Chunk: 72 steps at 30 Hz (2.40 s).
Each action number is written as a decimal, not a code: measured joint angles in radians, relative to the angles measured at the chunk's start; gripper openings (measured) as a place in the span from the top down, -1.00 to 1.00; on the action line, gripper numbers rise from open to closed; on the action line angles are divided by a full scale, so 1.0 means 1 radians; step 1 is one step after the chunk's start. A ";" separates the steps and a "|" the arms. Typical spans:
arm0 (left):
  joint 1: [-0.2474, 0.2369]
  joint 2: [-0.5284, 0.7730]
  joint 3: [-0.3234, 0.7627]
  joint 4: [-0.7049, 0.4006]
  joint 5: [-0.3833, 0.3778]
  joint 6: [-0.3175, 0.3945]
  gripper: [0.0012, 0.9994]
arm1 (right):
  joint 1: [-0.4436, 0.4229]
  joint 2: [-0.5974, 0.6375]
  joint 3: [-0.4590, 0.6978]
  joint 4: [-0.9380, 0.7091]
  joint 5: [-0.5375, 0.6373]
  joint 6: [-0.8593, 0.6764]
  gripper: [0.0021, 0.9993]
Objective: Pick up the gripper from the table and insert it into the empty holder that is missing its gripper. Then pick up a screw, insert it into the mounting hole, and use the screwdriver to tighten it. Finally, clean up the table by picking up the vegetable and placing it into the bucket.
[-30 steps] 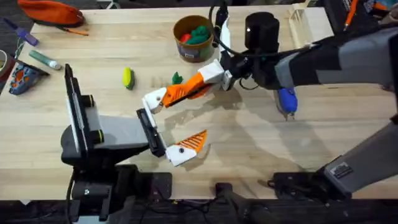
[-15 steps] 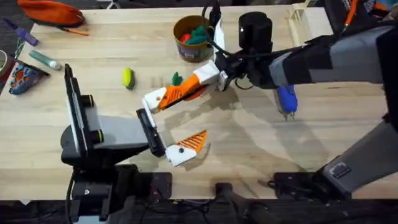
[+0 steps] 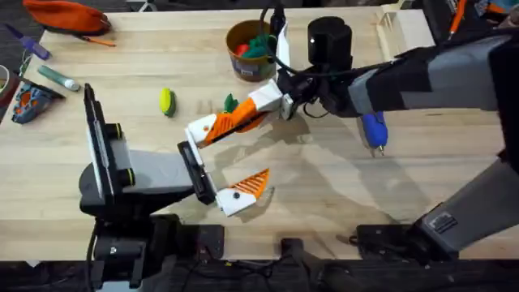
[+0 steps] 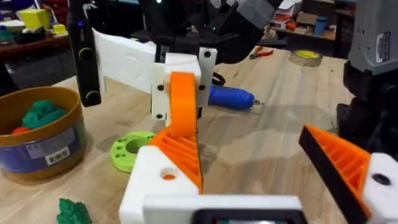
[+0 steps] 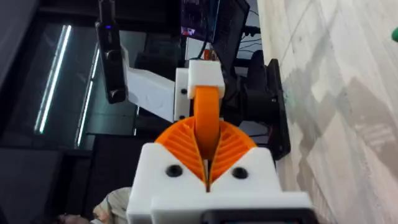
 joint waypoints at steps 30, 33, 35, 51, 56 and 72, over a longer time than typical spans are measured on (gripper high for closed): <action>0.001 0.000 0.000 0.004 -0.026 -0.003 -0.97 | 0.018 0.000 -0.036 0.180 0.070 0.105 0.99; 0.001 0.000 0.000 0.004 -0.026 -0.004 -0.97 | 0.023 0.000 -0.041 0.185 0.075 0.122 0.99; 0.001 0.000 0.000 0.004 -0.026 -0.004 -0.97 | 0.033 0.000 -0.042 0.190 0.087 0.130 0.99; 0.004 0.000 0.000 0.004 -0.031 -0.005 -0.97 | 0.037 0.000 -0.042 0.190 0.105 0.133 0.99; 0.004 0.000 0.000 0.004 -0.031 -0.005 -0.97 | 0.037 0.000 -0.042 0.190 0.105 0.133 0.99; 0.004 0.000 0.000 0.004 -0.031 -0.007 -0.97 | 0.037 0.000 -0.042 0.190 0.105 0.182 0.99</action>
